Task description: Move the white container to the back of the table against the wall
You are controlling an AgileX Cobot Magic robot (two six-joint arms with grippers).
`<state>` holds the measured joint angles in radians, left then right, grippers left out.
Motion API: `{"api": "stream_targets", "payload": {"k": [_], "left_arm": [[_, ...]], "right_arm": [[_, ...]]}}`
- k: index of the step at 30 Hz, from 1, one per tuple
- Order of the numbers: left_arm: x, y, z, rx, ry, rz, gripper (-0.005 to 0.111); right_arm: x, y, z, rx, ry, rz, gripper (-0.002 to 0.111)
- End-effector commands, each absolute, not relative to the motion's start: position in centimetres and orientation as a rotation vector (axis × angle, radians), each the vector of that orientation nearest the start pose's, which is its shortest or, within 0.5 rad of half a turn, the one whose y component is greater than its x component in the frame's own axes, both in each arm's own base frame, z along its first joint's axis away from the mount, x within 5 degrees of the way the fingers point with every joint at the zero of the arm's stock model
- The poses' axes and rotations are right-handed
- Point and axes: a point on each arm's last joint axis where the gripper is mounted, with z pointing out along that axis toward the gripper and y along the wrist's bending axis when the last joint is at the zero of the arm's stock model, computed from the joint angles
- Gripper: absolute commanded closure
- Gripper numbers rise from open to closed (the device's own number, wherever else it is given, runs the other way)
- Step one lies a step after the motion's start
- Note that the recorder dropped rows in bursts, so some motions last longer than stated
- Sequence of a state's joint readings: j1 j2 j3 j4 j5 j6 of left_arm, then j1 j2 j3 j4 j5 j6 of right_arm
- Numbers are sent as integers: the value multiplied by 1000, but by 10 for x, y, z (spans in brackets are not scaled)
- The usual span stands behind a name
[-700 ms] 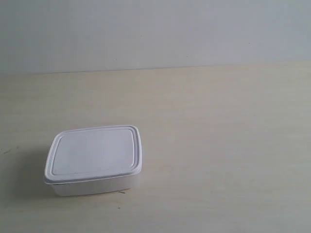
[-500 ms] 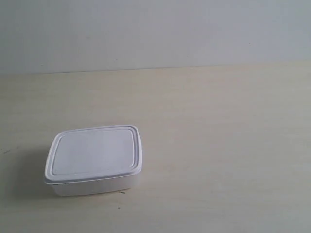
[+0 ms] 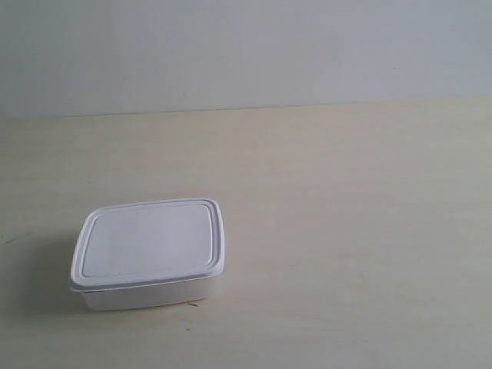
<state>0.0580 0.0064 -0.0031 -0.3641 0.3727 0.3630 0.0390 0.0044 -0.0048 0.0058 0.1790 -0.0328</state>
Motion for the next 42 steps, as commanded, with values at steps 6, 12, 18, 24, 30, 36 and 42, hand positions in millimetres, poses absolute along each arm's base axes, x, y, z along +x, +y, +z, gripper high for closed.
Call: {"api": "stream_targets", "payload": {"k": [6,12,18,24,30,36,42], "left_arm": [[53,-9,182,53,1830,-70,107],[53,-9,183,46,1820,-72,107],[53,-8,198,35,1763,-73,107],[64,-6,222,-2,1761,-79,107],[94,-2,266,-27,1786,-62,107],[132,4,312,-36,1729,-12,107],[142,8,336,-51,1615,34,107]], "right_arm": [[56,2,197,-57,1661,1,108],[56,2,201,-51,1620,5,108],[56,2,216,61,1449,122,108],[60,3,226,114,1567,188,108],[73,6,281,73,1685,173,108],[111,13,328,193,1769,363,108],[156,20,351,309,1827,517,108]]}}
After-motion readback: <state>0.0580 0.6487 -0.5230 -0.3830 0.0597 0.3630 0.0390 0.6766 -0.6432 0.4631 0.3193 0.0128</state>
